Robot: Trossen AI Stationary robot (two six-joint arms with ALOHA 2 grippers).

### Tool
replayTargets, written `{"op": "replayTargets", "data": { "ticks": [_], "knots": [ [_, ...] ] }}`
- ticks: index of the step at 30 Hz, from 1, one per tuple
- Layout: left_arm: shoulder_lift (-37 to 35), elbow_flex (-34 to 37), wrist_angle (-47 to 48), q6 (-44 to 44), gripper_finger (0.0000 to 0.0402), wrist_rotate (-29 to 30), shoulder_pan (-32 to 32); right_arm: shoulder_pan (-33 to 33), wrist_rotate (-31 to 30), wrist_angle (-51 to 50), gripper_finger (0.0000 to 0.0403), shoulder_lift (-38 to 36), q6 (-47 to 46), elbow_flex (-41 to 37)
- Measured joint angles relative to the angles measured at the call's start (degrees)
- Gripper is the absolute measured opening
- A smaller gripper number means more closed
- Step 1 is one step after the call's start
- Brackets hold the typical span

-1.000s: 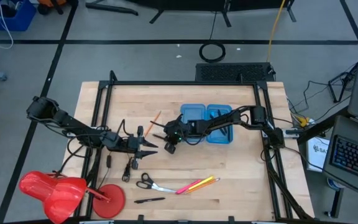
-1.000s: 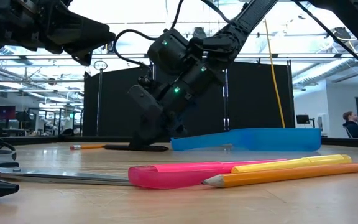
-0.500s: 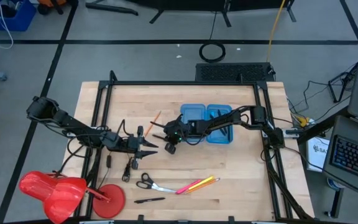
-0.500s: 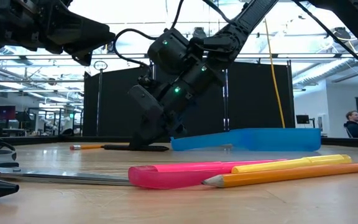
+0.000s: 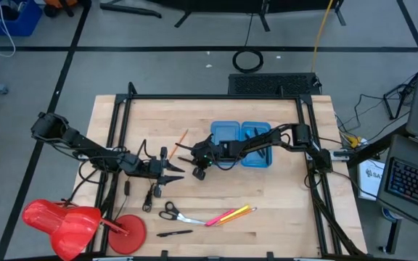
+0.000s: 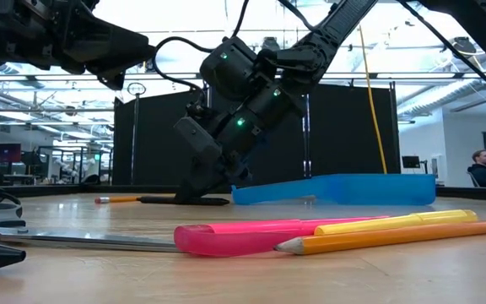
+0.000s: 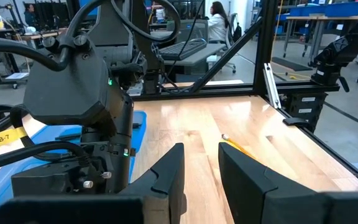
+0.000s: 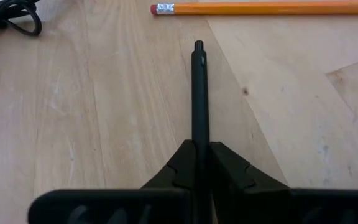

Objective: Pick & place school supplies into a supply box
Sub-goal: Put the black pen into the blue supply box

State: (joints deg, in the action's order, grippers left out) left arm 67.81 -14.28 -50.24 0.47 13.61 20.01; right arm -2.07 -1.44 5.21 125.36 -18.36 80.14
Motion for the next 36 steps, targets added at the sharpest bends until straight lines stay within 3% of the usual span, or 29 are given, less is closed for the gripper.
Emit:
{"op": "replayTargets", "data": {
  "ticks": [30, 36],
  "knots": [
    [0.0, -0.02, 0.68, 0.12, 0.0104, 0.01, 0.0, 0.57, -3.45, 0.12, 0.0014, -2.22, 2.16, -0.07],
    [0.0, -0.02, 0.77, 0.18, 0.0104, 0.0, 0.0, 0.56, -3.68, -1.08, 0.0014, -5.43, 2.64, -0.04]
  ]
}}
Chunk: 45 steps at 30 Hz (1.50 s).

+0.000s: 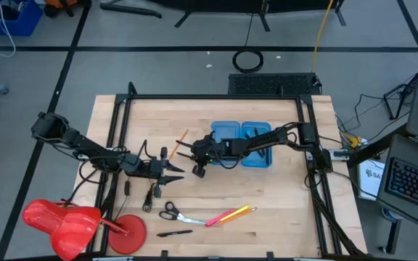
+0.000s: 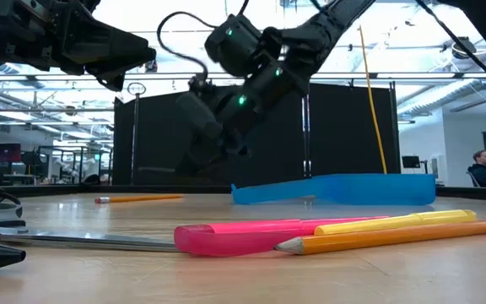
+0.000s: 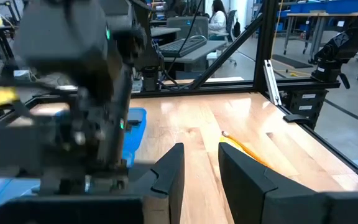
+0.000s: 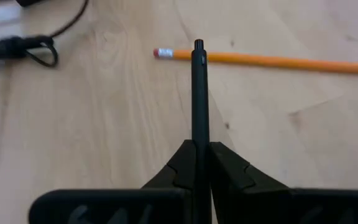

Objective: Pick & place school supplies into a supply box
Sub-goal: Put the black pen into the blue supply box

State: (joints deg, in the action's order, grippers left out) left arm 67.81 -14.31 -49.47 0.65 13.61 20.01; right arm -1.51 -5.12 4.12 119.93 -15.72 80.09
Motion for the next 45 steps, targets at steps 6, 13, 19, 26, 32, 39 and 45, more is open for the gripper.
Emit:
{"op": "replayTargets", "data": {
  "ticks": [6, 13, 19, 26, 32, 39, 45],
  "knots": [
    [0.0, 0.0, 0.39, 0.32, 0.0104, 0.0, 0.0, -0.29, -7.5, -8.19, 0.0014, -5.06, -0.54, 0.04],
    [0.0, 0.0, 0.48, 0.68, 0.0104, 0.0, 0.0, -2.0, -13.12, -18.47, 0.0014, -9.3, -4.79, 0.04],
    [0.0, -0.02, 0.98, 1.02, 0.0104, 0.0, 0.0, -3.44, -15.28, -23.71, 0.0014, -9.83, -6.99, 0.04],
    [0.02, -0.02, 1.73, 1.34, 0.0104, 0.02, 0.0, -4.9, -19.04, -26.86, 0.0014, -10.63, -8.88, -1.29],
    [0.02, -0.02, 2.3, 1.43, 0.0104, 0.46, 0.02, -5.78, -20.66, -26.83, 0.0014, -15.62, -11.11, -6.25],
    [0.02, -0.02, 2.31, 1.46, 0.0104, 0.52, 0.0, -6.5, -22.66, -21.84, 0.0014, -27.44, -16.15, -19.26],
    [0.02, -0.02, 2.27, 1.48, 0.0104, 1.97, 0.0, -6.7, -23.39, -20.34, 0.0014, -36.71, -23.21, -30.08]
  ]
}}
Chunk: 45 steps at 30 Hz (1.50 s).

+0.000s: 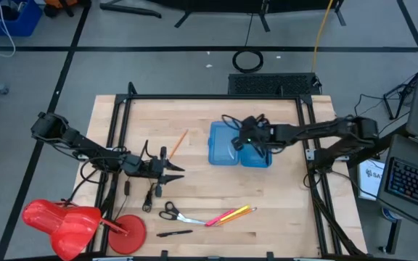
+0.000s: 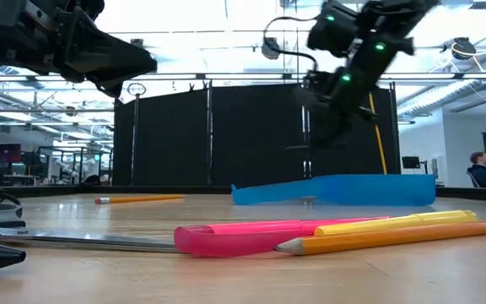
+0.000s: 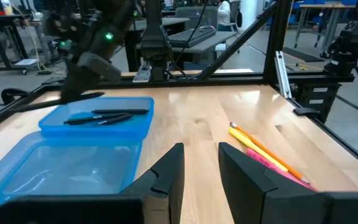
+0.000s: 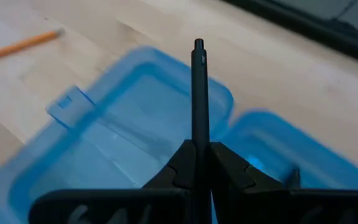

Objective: Pick & place school supplies into a supply box
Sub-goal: Put the black pen into the blue supply box

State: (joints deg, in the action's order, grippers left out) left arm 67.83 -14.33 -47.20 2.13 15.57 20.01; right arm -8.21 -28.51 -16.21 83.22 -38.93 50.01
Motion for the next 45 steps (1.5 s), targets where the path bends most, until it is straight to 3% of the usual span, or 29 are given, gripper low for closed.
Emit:
{"op": "replayTargets", "data": {
  "ticks": [6, 27, 41, 45],
  "knots": [
    [0.0, 0.0, -0.09, 0.02, 0.0104, 0.02, 0.0, 0.02, 0.29, 1.49, 0.0014, -4.04, -4.82, -7.26],
    [0.0, 0.02, -0.18, 0.04, 0.0104, 0.04, 0.0, 1.2, 1.73, 11.78, 0.0014, -3.81, -10.17, -19.51],
    [0.0, 0.02, -0.18, 0.07, 0.0104, 0.04, 0.0, -0.39, 4.61, 11.77, 0.0015, -3.86, -12.06, -20.5],
    [0.0, 0.02, -0.18, 0.06, 0.0104, 0.04, 0.0, -0.81, 5.05, 11.76, 0.0046, -3.85, -12.07, -20.5]
  ]
}}
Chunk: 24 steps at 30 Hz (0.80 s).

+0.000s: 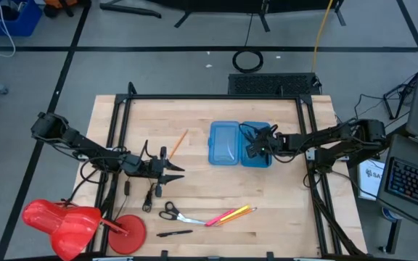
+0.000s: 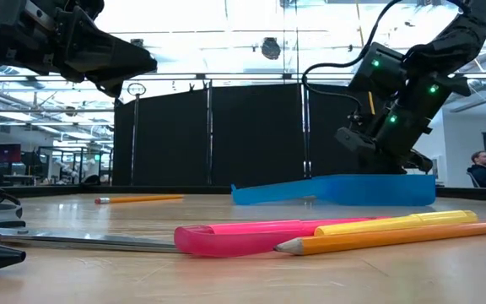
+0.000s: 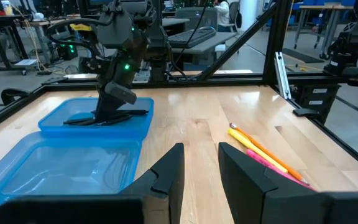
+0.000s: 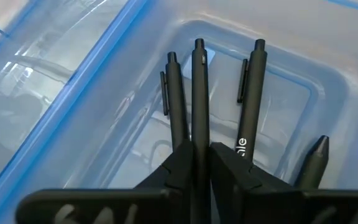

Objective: Pick & place school supplies into a supply box
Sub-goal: Put the black pen into the blue supply box, then put the pink pen into the blue supply box

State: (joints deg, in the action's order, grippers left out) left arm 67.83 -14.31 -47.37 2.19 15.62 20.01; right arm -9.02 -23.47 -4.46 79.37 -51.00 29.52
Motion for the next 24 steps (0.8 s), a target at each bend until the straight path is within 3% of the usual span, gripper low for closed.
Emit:
{"op": "replayTargets", "data": {
  "ticks": [5, 24],
  "knots": [
    [0.0, 0.0, 0.0, 0.0, 0.0104, -0.02, 0.0, 0.02, -0.24, 0.01, 0.0066, 0.04, 0.26, 0.0],
    [0.0, 0.0, 0.04, 0.0, 0.0104, -0.01, 0.0, 0.11, -0.26, 13.21, 0.0047, 0.11, 11.64, 0.01]
  ]
}}
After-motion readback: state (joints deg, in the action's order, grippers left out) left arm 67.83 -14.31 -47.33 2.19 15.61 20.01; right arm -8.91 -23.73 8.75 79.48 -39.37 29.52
